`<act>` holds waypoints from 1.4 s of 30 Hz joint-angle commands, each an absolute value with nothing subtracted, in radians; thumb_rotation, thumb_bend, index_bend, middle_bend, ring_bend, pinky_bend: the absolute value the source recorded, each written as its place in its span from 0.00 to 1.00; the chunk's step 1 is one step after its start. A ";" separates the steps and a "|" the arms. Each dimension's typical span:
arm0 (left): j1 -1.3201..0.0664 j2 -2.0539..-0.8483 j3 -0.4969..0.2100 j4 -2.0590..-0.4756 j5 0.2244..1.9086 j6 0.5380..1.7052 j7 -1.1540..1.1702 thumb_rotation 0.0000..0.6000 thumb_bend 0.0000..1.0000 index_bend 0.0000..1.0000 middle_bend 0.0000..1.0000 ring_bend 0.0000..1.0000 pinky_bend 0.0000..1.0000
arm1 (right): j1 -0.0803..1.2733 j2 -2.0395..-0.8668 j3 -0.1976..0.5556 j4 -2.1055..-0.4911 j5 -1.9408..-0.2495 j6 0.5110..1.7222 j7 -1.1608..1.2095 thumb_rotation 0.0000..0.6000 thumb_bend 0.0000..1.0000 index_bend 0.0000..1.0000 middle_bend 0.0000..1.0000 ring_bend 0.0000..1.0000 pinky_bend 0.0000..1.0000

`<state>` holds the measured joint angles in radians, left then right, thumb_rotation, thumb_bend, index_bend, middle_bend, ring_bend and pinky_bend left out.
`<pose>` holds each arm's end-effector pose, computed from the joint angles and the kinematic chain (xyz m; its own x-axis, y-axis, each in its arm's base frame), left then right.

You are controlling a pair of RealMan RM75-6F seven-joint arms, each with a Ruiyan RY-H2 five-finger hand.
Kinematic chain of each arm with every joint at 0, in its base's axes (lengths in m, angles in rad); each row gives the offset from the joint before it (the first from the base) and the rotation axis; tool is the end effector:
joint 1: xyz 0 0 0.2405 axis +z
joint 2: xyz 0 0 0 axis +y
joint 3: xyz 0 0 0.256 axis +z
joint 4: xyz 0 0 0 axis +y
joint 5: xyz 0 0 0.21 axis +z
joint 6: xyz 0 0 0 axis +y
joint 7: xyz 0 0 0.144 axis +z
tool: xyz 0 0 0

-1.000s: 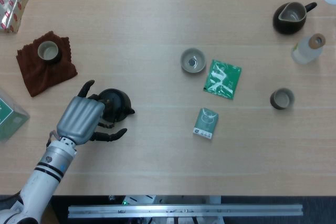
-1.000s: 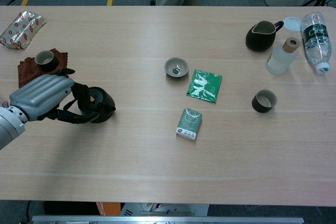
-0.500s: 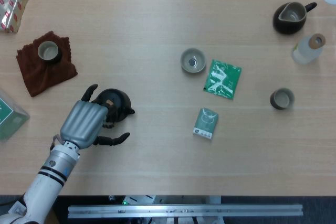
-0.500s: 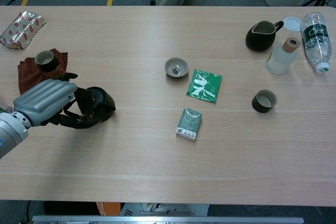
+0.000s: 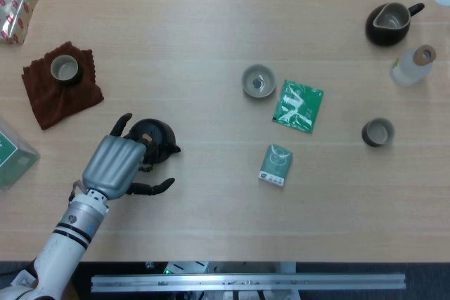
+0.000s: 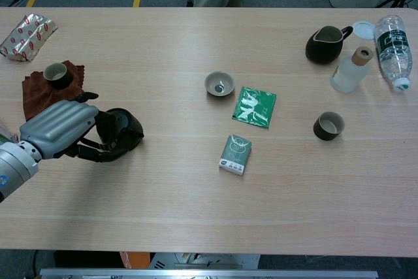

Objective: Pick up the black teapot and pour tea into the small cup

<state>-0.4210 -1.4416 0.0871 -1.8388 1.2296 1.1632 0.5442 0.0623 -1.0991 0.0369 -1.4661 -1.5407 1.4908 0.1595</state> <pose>-0.1980 0.1990 -0.0069 0.4649 0.4114 0.7840 0.8798 -0.3142 -0.3569 -0.3398 -0.1730 0.1783 0.4037 -0.0122 0.9148 -0.9148 -0.0166 0.4035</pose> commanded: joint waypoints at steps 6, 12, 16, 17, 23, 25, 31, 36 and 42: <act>-0.415 -1.440 0.085 -1.825 1.242 1.159 0.531 0.35 0.18 0.47 0.50 0.38 0.06 | 0.059 -1.099 0.037 -1.468 -1.542 1.496 0.159 1.00 0.14 0.34 0.30 0.18 0.26; -0.409 -1.439 0.091 -1.814 1.260 1.157 0.518 0.35 0.18 0.48 0.50 0.38 0.06 | 0.057 -1.096 0.036 -1.473 -1.543 1.499 0.156 1.00 0.14 0.34 0.30 0.18 0.26; -0.399 -1.447 0.099 -1.791 1.286 1.163 0.501 0.35 0.18 0.48 0.51 0.38 0.06 | 0.054 -1.093 0.036 -1.480 -1.544 1.504 0.152 1.00 0.14 0.34 0.30 0.18 0.26; -0.396 -1.449 0.100 -1.785 1.293 1.166 0.495 0.35 0.18 0.48 0.51 0.38 0.06 | 0.053 -1.092 0.035 -1.481 -1.544 1.505 0.150 1.00 0.14 0.34 0.30 0.18 0.26; -0.391 -1.450 0.094 -1.773 1.317 1.171 0.476 0.35 0.18 0.48 0.51 0.38 0.06 | 0.051 -1.088 0.037 -1.492 -1.545 1.509 0.143 1.00 0.14 0.34 0.30 0.18 0.26; -0.390 -1.451 0.091 -1.768 1.323 1.169 0.468 0.35 0.18 0.48 0.51 0.38 0.06 | 0.051 -1.088 0.036 -1.494 -1.545 1.509 0.140 1.00 0.14 0.34 0.30 0.18 0.26; -0.389 -1.461 0.086 -1.742 1.333 1.160 0.448 0.35 0.18 0.48 0.51 0.38 0.06 | 0.048 -1.085 0.037 -1.499 -1.543 1.510 0.135 1.00 0.14 0.34 0.30 0.18 0.26; -0.384 -1.469 0.085 -1.721 1.343 1.158 0.433 0.36 0.18 0.48 0.51 0.38 0.06 | 0.045 -1.082 0.037 -1.504 -1.542 1.512 0.131 1.00 0.14 0.34 0.30 0.18 0.26; -0.374 -1.476 0.087 -1.699 1.362 1.163 0.412 0.36 0.18 0.49 0.51 0.38 0.06 | 0.044 -1.080 0.037 -1.509 -1.541 1.512 0.128 1.00 0.14 0.34 0.30 0.18 0.26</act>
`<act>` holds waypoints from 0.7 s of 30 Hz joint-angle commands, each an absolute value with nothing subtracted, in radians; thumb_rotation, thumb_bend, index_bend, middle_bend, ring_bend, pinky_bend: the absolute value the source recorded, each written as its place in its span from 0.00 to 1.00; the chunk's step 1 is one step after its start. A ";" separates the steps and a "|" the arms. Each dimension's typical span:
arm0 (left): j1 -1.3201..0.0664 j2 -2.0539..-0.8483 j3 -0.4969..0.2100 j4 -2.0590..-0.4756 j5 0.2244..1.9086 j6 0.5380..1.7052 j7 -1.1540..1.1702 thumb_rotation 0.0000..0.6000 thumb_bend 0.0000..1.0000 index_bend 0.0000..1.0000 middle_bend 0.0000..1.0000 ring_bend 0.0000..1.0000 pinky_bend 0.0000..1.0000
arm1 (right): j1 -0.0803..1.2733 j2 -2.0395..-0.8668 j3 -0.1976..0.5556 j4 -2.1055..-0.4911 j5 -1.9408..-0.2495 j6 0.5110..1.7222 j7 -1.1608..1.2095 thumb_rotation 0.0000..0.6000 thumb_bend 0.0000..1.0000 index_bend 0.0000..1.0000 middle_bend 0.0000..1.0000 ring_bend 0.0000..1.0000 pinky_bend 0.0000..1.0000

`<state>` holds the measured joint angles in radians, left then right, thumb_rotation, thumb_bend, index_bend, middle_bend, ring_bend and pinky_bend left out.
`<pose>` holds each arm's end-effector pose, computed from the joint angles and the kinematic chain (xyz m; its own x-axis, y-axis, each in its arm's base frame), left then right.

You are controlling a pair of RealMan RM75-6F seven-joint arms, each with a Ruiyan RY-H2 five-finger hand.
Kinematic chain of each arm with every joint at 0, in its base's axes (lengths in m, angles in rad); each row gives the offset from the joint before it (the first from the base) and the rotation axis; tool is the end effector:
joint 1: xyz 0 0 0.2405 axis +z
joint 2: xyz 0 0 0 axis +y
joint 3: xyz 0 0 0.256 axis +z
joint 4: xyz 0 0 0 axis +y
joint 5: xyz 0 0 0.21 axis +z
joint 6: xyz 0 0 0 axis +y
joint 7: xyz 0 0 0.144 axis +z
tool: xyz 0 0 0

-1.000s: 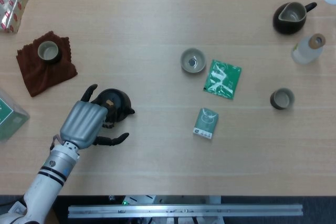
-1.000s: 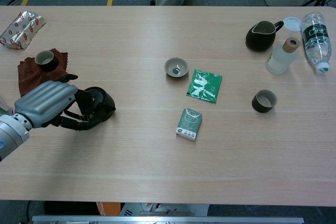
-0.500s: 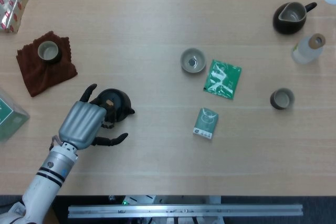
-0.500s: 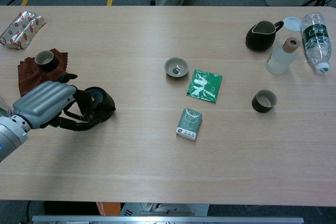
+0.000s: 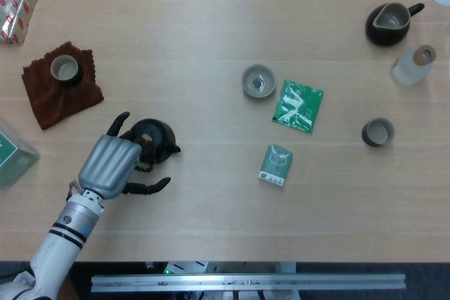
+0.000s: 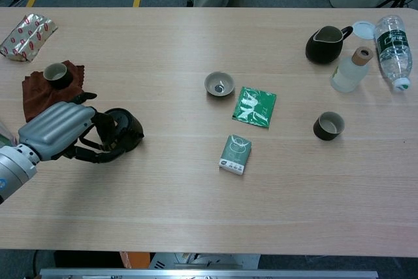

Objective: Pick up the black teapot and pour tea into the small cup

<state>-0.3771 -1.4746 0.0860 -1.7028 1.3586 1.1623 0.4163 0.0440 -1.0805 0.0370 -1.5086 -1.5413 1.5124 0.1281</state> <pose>-0.2159 0.1991 -0.0130 0.4538 0.3729 0.8094 0.8796 -0.3329 -0.3398 -0.3345 -0.1665 0.1822 0.4105 0.0009 0.9119 -0.9119 -0.0059 0.4105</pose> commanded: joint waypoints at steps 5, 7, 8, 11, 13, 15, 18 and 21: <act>-0.366 -1.480 0.090 -1.687 1.373 1.167 0.402 0.35 0.18 0.49 0.50 0.37 0.06 | 0.044 -1.079 0.037 -1.514 -1.542 1.512 0.124 1.00 0.14 0.34 0.30 0.18 0.26; -0.362 -1.482 0.090 -1.681 1.377 1.170 0.399 0.35 0.18 0.49 0.50 0.37 0.06 | 0.043 -1.078 0.037 -1.515 -1.543 1.513 0.123 1.00 0.14 0.34 0.30 0.18 0.26; -0.360 -1.484 0.090 -1.677 1.381 1.172 0.396 0.35 0.18 0.49 0.50 0.37 0.06 | 0.043 -1.077 0.037 -1.516 -1.543 1.513 0.122 1.00 0.14 0.34 0.30 0.18 0.26; -0.355 -1.489 0.090 -1.668 1.388 1.174 0.385 0.36 0.18 0.49 0.50 0.37 0.06 | 0.042 -1.075 0.037 -1.520 -1.542 1.512 0.120 1.00 0.14 0.34 0.30 0.18 0.26; -0.354 -1.491 0.090 -1.664 1.390 1.173 0.382 0.36 0.18 0.49 0.50 0.37 0.06 | 0.041 -1.074 0.037 -1.522 -1.542 1.514 0.119 1.00 0.14 0.34 0.30 0.18 0.26; -0.351 -1.493 0.090 -1.660 1.394 1.174 0.379 0.36 0.18 0.49 0.50 0.37 0.06 | 0.041 -1.073 0.037 -1.524 -1.543 1.514 0.118 1.00 0.14 0.34 0.30 0.18 0.26; -0.347 -1.497 0.091 -1.652 1.398 1.174 0.372 0.36 0.18 0.49 0.50 0.37 0.06 | 0.040 -1.072 0.036 -1.526 -1.543 1.515 0.116 1.00 0.14 0.34 0.30 0.18 0.26; -0.342 -1.502 0.091 -1.645 1.400 1.174 0.365 0.35 0.18 0.49 0.50 0.37 0.06 | 0.039 -1.071 0.036 -1.529 -1.543 1.515 0.117 1.00 0.14 0.34 0.30 0.18 0.26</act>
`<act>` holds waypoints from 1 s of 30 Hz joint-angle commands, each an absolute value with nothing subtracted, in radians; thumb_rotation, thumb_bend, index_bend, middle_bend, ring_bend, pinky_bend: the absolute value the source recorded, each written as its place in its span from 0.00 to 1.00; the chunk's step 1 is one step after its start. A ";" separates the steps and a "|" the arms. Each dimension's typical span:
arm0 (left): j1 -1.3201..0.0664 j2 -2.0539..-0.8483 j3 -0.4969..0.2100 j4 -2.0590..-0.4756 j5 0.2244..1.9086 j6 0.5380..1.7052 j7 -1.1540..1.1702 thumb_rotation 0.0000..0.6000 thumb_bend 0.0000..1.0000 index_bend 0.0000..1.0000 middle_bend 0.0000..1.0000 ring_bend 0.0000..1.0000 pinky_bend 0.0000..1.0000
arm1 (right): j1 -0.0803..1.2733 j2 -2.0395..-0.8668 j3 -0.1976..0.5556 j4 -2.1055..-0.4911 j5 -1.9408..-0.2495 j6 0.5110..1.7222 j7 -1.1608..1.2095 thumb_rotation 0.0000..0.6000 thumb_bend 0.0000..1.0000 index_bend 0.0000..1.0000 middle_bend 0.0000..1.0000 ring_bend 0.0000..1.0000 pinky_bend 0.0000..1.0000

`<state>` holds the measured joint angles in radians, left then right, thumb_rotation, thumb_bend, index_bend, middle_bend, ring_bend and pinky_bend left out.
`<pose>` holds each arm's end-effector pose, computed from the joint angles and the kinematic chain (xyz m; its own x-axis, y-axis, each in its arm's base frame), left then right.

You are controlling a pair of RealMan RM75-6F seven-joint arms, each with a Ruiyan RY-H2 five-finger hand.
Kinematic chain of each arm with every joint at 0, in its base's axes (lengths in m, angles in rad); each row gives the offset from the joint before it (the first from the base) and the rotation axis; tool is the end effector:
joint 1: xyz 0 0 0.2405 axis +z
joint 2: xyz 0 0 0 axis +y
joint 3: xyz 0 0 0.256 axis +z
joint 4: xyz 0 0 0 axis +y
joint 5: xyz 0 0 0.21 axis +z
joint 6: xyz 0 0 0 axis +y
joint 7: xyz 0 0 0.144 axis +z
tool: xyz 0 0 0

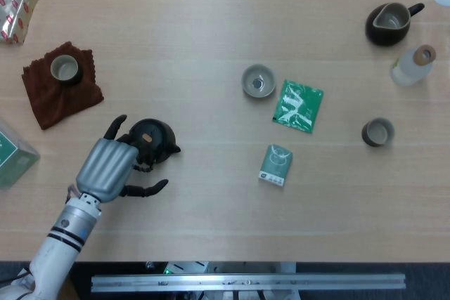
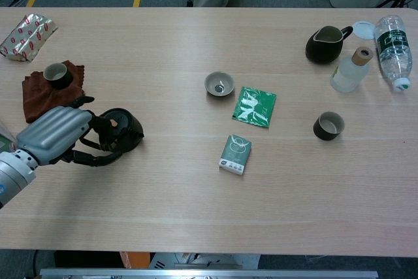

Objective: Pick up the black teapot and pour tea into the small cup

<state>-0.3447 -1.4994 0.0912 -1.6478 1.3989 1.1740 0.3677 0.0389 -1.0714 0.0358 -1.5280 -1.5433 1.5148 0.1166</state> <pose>-0.2252 0.1935 -0.0178 0.4353 0.3699 0.8208 0.8891 -0.3201 -0.3272 -0.3320 -0.1645 0.1830 0.4117 -0.0007 0.9113 -0.9113 -0.0043 0.4117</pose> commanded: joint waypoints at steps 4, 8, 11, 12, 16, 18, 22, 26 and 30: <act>-0.334 -1.506 0.096 -1.637 1.408 1.178 0.356 0.36 0.18 0.49 0.50 0.37 0.06 | 0.038 -1.069 0.036 -1.531 -1.544 1.516 0.116 1.00 0.14 0.34 0.30 0.18 0.26; -0.323 -1.516 0.100 -1.624 1.416 1.188 0.355 0.36 0.18 0.49 0.50 0.37 0.06 | 0.037 -1.069 0.037 -1.533 -1.543 1.518 0.113 1.00 0.14 0.34 0.30 0.18 0.26; -0.318 -1.525 0.101 -1.609 1.424 1.192 0.351 0.35 0.18 0.49 0.50 0.37 0.06 | 0.037 -1.068 0.038 -1.534 -1.544 1.518 0.112 1.00 0.14 0.34 0.30 0.18 0.26; -0.317 -1.527 0.100 -1.606 1.425 1.192 0.349 0.35 0.18 0.49 0.50 0.37 0.06 | 0.037 -1.068 0.038 -1.535 -1.545 1.519 0.112 1.00 0.14 0.34 0.30 0.18 0.26; -0.312 -1.531 0.101 -1.597 1.430 1.191 0.343 0.36 0.18 0.49 0.50 0.37 0.06 | 0.036 -1.067 0.038 -1.537 -1.543 1.519 0.112 1.00 0.14 0.34 0.30 0.18 0.26; -0.310 -1.533 0.102 -1.592 1.433 1.191 0.342 0.36 0.18 0.49 0.50 0.37 0.06 | 0.036 -1.067 0.038 -1.536 -1.543 1.519 0.112 1.00 0.14 0.34 0.30 0.18 0.26; -0.305 -1.538 0.103 -1.586 1.435 1.188 0.339 0.36 0.18 0.49 0.50 0.37 0.06 | 0.035 -1.068 0.037 -1.536 -1.543 1.519 0.112 1.00 0.14 0.34 0.30 0.18 0.26; -0.300 -1.540 0.108 -1.583 1.437 1.187 0.341 0.36 0.18 0.49 0.50 0.37 0.06 | 0.034 -1.067 0.038 -1.537 -1.542 1.518 0.114 1.00 0.14 0.34 0.30 0.18 0.26; -0.294 -1.545 0.110 -1.578 1.433 1.181 0.340 0.36 0.18 0.49 0.50 0.37 0.06 | 0.033 -1.066 0.038 -1.537 -1.542 1.519 0.117 1.00 0.14 0.34 0.30 0.18 0.26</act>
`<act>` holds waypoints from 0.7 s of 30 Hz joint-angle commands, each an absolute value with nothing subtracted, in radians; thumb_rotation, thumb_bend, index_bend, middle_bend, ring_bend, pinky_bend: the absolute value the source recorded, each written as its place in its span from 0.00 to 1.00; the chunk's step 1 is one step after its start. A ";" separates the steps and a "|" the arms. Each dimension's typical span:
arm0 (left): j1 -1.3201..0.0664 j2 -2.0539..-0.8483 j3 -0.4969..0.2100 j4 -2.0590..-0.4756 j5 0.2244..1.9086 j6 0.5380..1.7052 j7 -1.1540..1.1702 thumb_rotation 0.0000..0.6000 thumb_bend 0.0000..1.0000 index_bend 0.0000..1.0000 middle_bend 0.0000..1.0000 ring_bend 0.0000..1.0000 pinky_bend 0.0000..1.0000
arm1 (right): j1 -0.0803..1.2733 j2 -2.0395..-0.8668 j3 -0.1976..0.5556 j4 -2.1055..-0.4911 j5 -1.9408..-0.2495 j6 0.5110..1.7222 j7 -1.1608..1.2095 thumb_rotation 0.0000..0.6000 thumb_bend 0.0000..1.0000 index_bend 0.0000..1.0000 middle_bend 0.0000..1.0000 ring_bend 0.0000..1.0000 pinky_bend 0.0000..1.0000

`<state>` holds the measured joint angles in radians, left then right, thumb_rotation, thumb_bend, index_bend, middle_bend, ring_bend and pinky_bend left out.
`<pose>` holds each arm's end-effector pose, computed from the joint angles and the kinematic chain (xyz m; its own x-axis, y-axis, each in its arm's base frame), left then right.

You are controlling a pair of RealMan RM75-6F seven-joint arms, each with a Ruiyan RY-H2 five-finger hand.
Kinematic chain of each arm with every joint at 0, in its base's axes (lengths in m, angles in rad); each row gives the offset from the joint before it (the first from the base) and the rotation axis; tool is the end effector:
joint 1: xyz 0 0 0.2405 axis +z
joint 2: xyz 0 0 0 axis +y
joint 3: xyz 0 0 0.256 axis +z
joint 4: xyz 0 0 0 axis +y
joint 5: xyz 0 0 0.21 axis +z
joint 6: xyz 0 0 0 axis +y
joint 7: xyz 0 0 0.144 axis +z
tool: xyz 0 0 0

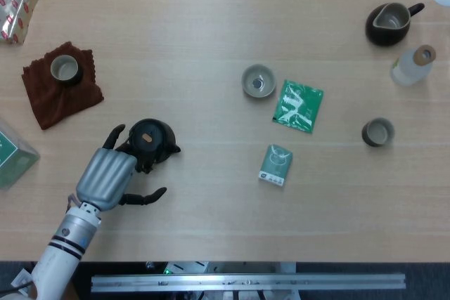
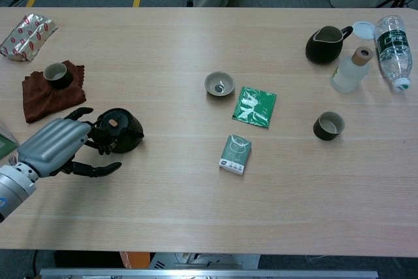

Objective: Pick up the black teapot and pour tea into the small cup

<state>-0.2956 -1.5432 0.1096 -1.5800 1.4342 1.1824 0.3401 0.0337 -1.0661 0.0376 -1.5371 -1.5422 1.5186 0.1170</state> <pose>-0.2374 0.1792 -0.0294 0.4271 0.3847 0.8183 0.8957 -0.3037 -0.3247 -0.3312 -0.1631 0.1845 0.4078 0.0027 0.9131 -0.9131 0.0006 0.4078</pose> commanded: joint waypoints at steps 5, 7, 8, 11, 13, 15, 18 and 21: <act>-0.290 -1.548 0.115 -1.575 1.434 1.173 0.340 0.36 0.18 0.49 0.50 0.37 0.06 | 0.032 -1.066 0.037 -1.536 -1.541 1.519 0.118 1.00 0.14 0.34 0.30 0.18 0.26; -0.289 -1.549 0.116 -1.575 1.436 1.171 0.340 0.35 0.18 0.50 0.51 0.37 0.06 | 0.032 -1.067 0.038 -1.535 -1.540 1.519 0.118 1.00 0.14 0.34 0.30 0.18 0.26; -0.289 -1.549 0.116 -1.574 1.436 1.170 0.339 0.35 0.18 0.51 0.52 0.37 0.06 | 0.032 -1.067 0.038 -1.535 -1.540 1.519 0.118 1.00 0.14 0.34 0.30 0.18 0.26; -0.288 -1.551 0.115 -1.572 1.434 1.165 0.335 0.35 0.18 0.53 0.54 0.37 0.06 | 0.032 -1.067 0.039 -1.534 -1.538 1.518 0.118 1.00 0.14 0.34 0.30 0.18 0.26; -0.288 -1.551 0.115 -1.570 1.434 1.162 0.334 0.35 0.18 0.55 0.56 0.38 0.06 | 0.032 -1.067 0.040 -1.533 -1.536 1.518 0.118 1.00 0.14 0.34 0.30 0.18 0.26; -0.289 -1.553 0.113 -1.566 1.433 1.158 0.332 0.36 0.18 0.57 0.59 0.40 0.06 | 0.032 -1.067 0.041 -1.533 -1.535 1.518 0.118 1.00 0.14 0.34 0.30 0.18 0.26; -0.292 -1.559 0.108 -1.555 1.436 1.153 0.333 0.35 0.18 0.61 0.65 0.45 0.06 | 0.032 -1.068 0.042 -1.531 -1.533 1.517 0.119 1.00 0.14 0.34 0.30 0.18 0.26; -0.295 -1.567 0.102 -1.549 1.441 1.154 0.330 0.36 0.18 0.65 0.72 0.51 0.06 | 0.032 -1.071 0.044 -1.529 -1.530 1.518 0.120 1.00 0.14 0.34 0.30 0.18 0.26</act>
<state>-0.2939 -1.5657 0.1032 -1.5501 1.4390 1.1530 0.3315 0.0316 -1.0705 0.0439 -1.5292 -1.5305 1.5175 0.1197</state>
